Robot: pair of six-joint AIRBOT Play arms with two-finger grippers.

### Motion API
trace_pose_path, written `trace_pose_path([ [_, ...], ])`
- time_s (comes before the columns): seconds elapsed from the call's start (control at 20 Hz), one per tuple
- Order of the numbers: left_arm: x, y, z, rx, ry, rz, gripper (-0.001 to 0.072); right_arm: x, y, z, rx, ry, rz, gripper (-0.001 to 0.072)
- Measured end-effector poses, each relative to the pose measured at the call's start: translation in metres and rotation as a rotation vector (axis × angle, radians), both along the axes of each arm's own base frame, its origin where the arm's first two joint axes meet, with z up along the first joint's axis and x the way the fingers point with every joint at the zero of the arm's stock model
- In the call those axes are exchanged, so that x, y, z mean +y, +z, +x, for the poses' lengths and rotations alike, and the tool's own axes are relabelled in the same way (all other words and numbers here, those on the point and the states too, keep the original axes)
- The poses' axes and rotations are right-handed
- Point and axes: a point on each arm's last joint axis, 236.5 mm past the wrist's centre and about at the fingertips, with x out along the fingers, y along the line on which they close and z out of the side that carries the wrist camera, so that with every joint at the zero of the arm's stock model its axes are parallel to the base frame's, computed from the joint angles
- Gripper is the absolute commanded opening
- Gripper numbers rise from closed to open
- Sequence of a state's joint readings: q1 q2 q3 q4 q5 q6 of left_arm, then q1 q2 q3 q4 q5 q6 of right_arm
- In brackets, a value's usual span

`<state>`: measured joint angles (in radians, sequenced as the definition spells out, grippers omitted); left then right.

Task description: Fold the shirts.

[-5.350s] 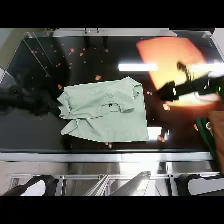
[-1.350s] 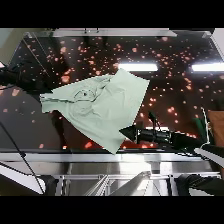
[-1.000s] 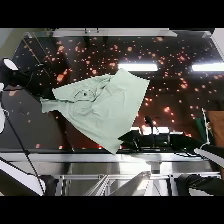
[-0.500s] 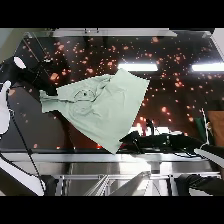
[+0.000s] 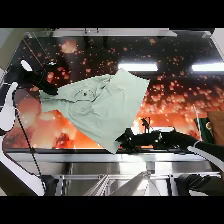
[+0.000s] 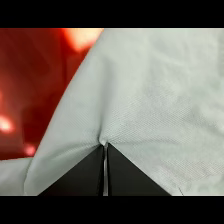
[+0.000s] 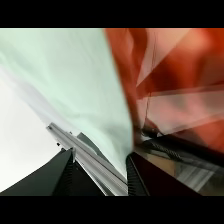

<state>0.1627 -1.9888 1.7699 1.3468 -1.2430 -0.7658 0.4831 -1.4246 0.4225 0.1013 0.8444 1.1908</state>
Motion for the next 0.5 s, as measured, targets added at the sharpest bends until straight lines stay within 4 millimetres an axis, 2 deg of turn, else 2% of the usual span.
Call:
trace_pose_path([
  [0.05,0.0,0.0,0.001,-0.002,0.002,0.0,0.0025,0.003,-0.001,0.002,0.004,0.003,-0.002,0.0357],
  [0.15,-0.001,0.004,0.003,-0.006,0.017,-0.007,0.0024,0.011,-0.003,0.007,0.009,0.014,-0.003,0.0087],
  [0.2,-0.003,0.009,0.005,-0.009,0.024,-0.015,0.0025,0.017,-0.003,0.009,0.005,0.025,0.0,0.0073],
  [0.25,-0.005,0.016,0.008,-0.015,0.036,-0.032,0.0024,0.024,-0.003,0.012,-0.009,0.044,0.005,0.0019],
  [0.4,-0.015,0.041,0.014,-0.024,0.097,-0.146,0.0024,0.039,0.002,0.029,-0.106,0.099,0.005,0.0017],
  [0.5,-0.014,0.056,0.011,-0.002,0.161,-0.24,0.0022,0.043,0.011,0.045,-0.172,0.129,0.008,0.0017],
])
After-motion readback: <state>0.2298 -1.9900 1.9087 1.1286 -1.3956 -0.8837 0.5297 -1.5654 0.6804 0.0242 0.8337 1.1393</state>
